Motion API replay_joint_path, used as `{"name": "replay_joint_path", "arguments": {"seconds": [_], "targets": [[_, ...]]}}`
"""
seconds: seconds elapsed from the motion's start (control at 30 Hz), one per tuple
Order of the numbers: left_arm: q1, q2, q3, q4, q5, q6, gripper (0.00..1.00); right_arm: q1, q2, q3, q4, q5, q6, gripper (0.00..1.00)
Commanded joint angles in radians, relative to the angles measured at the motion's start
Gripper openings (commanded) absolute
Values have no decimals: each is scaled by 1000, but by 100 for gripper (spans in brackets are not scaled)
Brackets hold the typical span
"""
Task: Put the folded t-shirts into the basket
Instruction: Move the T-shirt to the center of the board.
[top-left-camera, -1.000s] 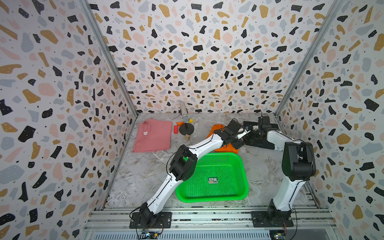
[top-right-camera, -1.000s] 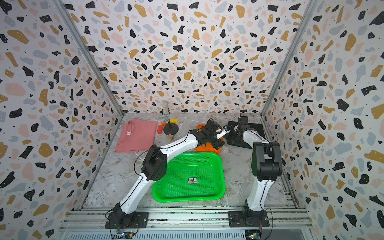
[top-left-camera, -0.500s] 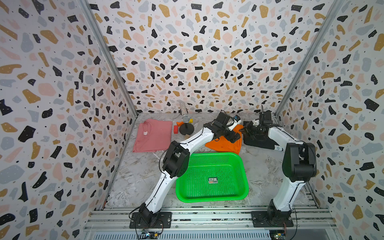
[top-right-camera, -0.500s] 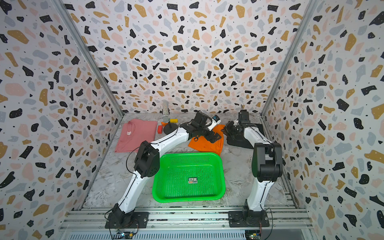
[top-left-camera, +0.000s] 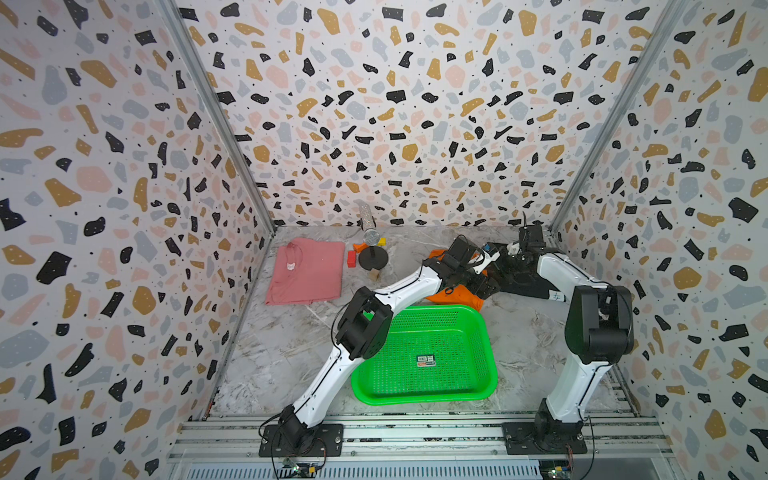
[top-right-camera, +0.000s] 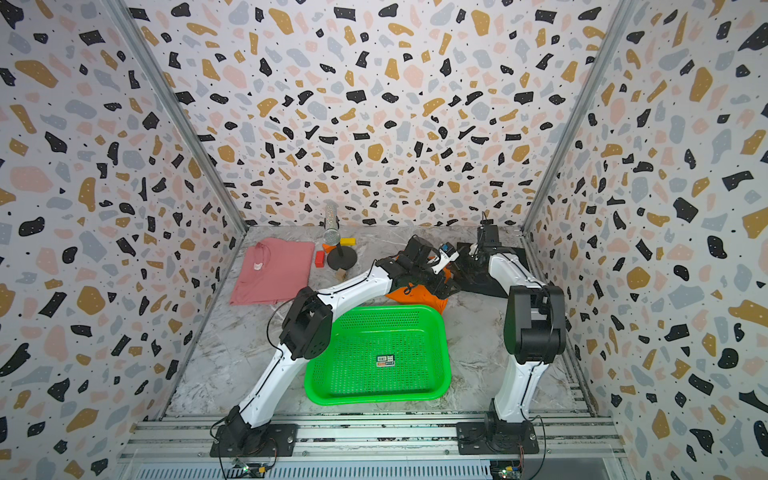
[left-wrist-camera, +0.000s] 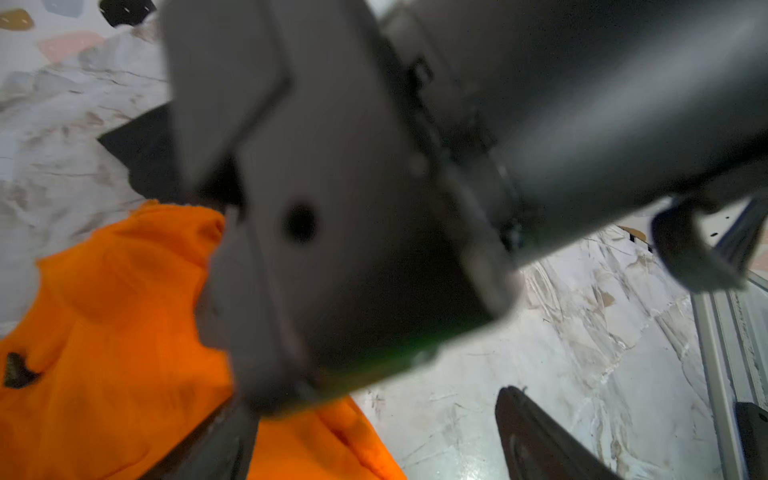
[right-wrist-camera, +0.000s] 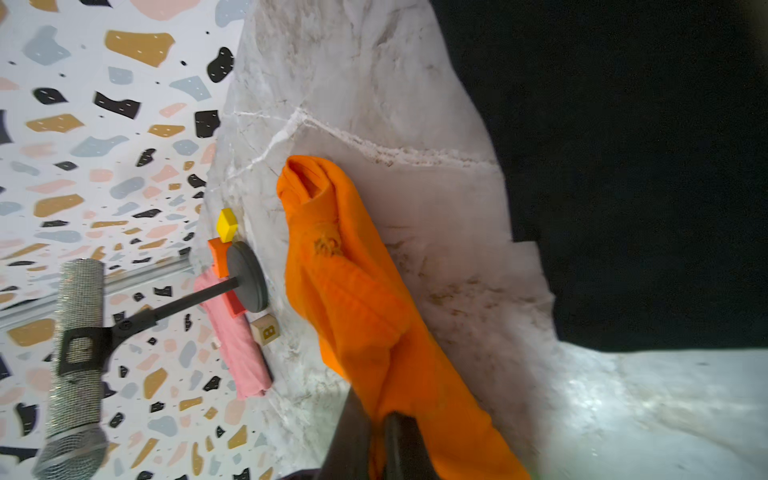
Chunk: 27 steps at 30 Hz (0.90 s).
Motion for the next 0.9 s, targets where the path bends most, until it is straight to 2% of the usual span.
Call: {"name": "replay_joint_path", "arguments": {"seconds": [0.0,0.27,0.3,0.4,0.57,0.73,0.87], "targets": [[24,-8,30,20,19,14,91,-29,-34,37,-116,106,-160,0],[22,-5,-31,22,34,-18,91,-55,-68,-63,-142,157,-262,0],[19,-6,-48,27,38,-28,91,-58,-70,-77,-141,186,-285,3],[10,-16,-87,32,47,-35,91,-62,-67,-101,-146,218,-302,28],[9,-32,-111,13,45,1,91,-83,-120,-157,-109,246,-296,49],[9,-48,-120,-18,55,34,91,-174,-140,-174,-67,122,-337,52],[9,-55,-129,-22,60,42,91,-223,-111,-189,51,-98,-365,54]]}}
